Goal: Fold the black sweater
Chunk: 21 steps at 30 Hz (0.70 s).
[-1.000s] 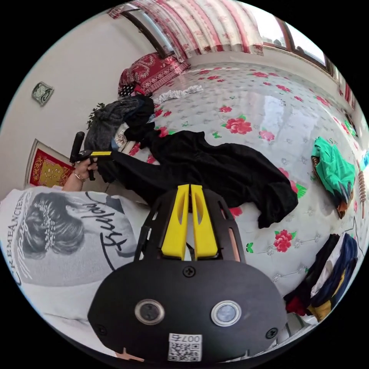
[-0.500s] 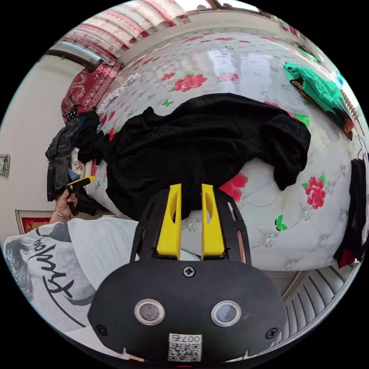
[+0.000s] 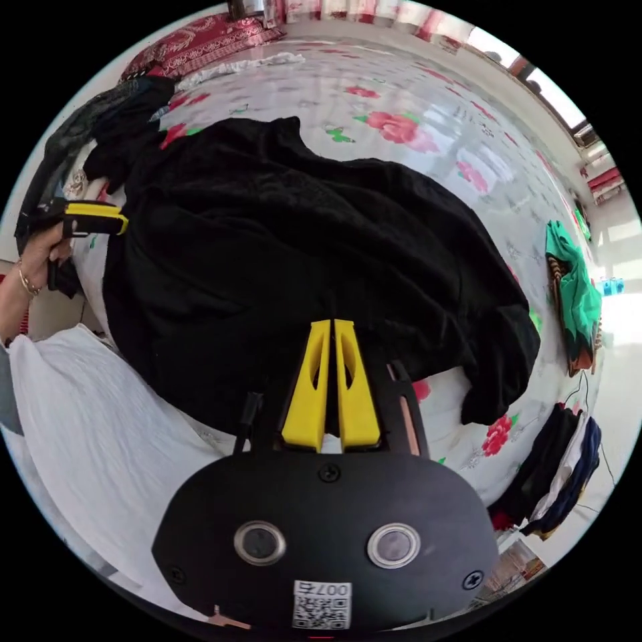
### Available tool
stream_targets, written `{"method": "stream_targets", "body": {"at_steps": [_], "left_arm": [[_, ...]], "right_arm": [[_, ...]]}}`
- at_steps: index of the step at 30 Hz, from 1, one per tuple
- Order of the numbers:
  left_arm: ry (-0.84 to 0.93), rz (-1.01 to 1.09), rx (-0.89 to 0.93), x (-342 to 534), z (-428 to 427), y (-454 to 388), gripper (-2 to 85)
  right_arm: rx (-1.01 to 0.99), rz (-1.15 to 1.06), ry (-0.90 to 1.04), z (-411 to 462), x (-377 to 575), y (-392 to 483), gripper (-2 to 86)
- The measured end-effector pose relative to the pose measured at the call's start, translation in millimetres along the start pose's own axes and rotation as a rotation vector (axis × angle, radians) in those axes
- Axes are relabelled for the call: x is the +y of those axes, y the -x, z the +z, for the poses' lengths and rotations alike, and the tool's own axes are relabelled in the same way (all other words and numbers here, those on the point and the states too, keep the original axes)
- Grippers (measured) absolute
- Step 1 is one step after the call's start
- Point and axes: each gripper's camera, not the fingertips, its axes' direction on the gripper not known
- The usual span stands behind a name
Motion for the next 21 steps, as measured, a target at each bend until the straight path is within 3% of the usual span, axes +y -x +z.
{"method": "stream_targets", "body": {"at_steps": [7, 12, 16, 21], "left_arm": [[-0.176, -0.103, 0.298, 87.0, -88.6, 55.3, 0.0], [-0.336, 0.042, 0.369, 129.8, -180.6, 38.2, -0.4], [-0.302, 0.085, 0.291, 117.3, -176.4, 30.4, -0.4], [-0.13, -0.122, 0.372, 20.7, -110.0, 49.5, -0.5]], "right_arm": [[-0.185, 0.217, -0.325, -126.2, 120.2, -53.7, -0.2], [-0.317, 0.255, -0.43, -182.6, 178.0, -66.5, -0.2], [-0.313, 0.206, -0.367, -177.7, 184.2, -69.1, -0.2], [-0.357, 0.232, -0.231, -121.4, 129.7, -94.8, -0.2]]}}
